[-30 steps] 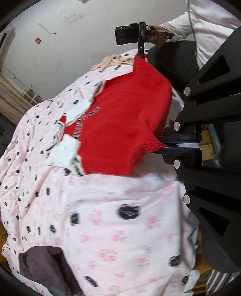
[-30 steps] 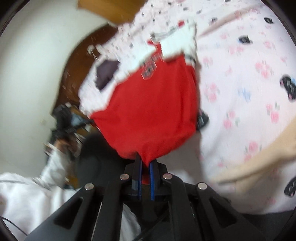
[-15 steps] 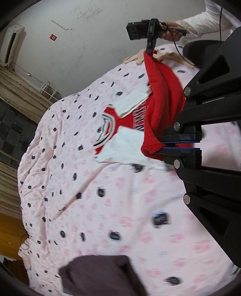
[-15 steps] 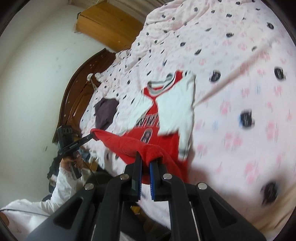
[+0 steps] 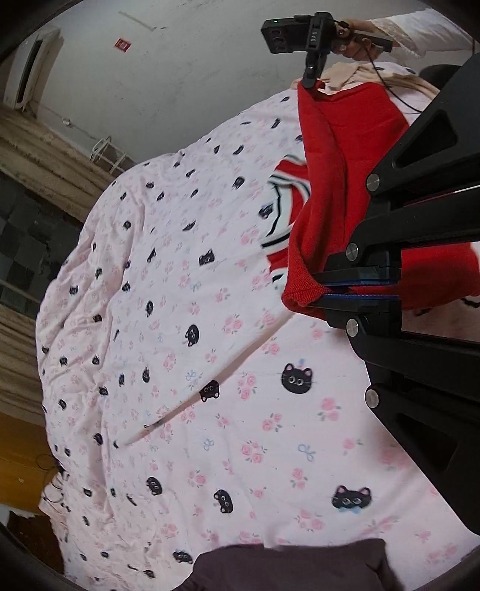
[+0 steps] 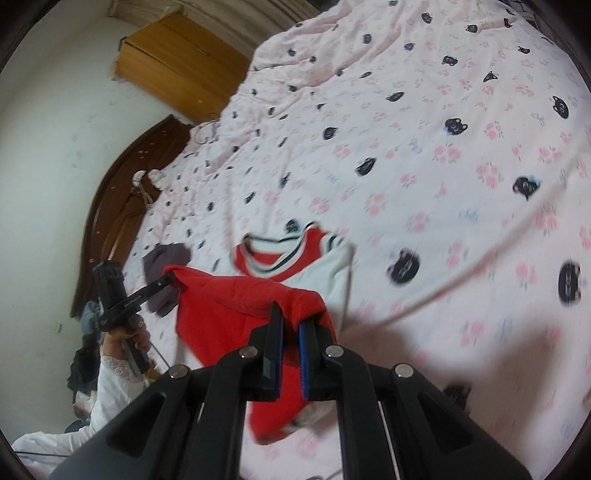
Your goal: Fold clothes
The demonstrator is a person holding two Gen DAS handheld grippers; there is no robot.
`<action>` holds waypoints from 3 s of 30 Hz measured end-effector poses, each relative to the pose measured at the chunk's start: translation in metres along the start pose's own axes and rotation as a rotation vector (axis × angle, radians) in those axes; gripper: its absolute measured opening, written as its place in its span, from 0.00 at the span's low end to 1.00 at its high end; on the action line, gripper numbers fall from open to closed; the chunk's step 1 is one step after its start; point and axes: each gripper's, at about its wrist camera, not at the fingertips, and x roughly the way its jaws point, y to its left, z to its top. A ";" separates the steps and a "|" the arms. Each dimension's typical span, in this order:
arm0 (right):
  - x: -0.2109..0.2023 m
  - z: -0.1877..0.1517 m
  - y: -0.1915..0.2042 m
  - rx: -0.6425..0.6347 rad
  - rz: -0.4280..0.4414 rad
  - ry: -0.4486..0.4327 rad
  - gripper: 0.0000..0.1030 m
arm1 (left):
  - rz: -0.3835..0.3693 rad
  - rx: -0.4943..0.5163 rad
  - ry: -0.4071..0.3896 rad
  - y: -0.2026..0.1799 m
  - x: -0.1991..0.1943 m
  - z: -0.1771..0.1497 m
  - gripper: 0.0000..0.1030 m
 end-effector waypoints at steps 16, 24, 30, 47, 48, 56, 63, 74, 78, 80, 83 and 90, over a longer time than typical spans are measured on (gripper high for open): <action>0.071 0.042 -0.045 0.092 -0.151 0.071 0.07 | -0.048 -0.093 0.071 0.035 0.067 0.009 0.02; 0.080 0.055 -0.057 0.172 -0.152 0.073 0.09 | -0.020 -0.287 0.040 0.068 0.069 0.010 0.27; 0.067 0.066 -0.055 0.204 -0.145 0.053 0.17 | 0.075 -0.312 -0.026 0.082 0.053 0.013 0.27; 0.093 0.033 0.045 -0.244 -0.221 0.203 0.31 | -0.036 0.320 0.130 -0.072 0.056 -0.013 0.28; 0.105 0.027 0.052 -0.278 -0.240 0.237 0.26 | -0.023 0.337 0.166 -0.076 0.064 -0.018 0.28; 0.161 0.019 0.049 -0.289 -0.330 0.333 0.26 | 0.025 0.326 0.205 -0.077 0.093 -0.016 0.28; 0.168 0.041 0.053 -0.307 -0.382 0.331 0.26 | 0.021 0.245 0.152 -0.067 0.098 0.008 0.35; 0.161 0.083 0.049 -0.231 -0.463 0.186 0.25 | 0.204 0.158 -0.002 -0.032 0.088 0.026 0.39; 0.164 0.089 0.040 -0.224 -0.570 0.160 0.28 | 0.247 0.164 0.017 -0.028 0.090 0.023 0.39; 0.158 0.085 0.052 -0.263 -0.508 0.132 0.28 | 0.234 0.176 -0.005 -0.034 0.082 0.024 0.39; 0.160 0.072 0.073 -0.346 -0.410 0.147 0.28 | 0.129 0.213 -0.044 -0.050 0.072 0.026 0.44; 0.222 0.047 0.099 -0.453 -0.404 0.299 0.28 | 0.229 0.256 0.062 -0.051 0.106 0.010 0.47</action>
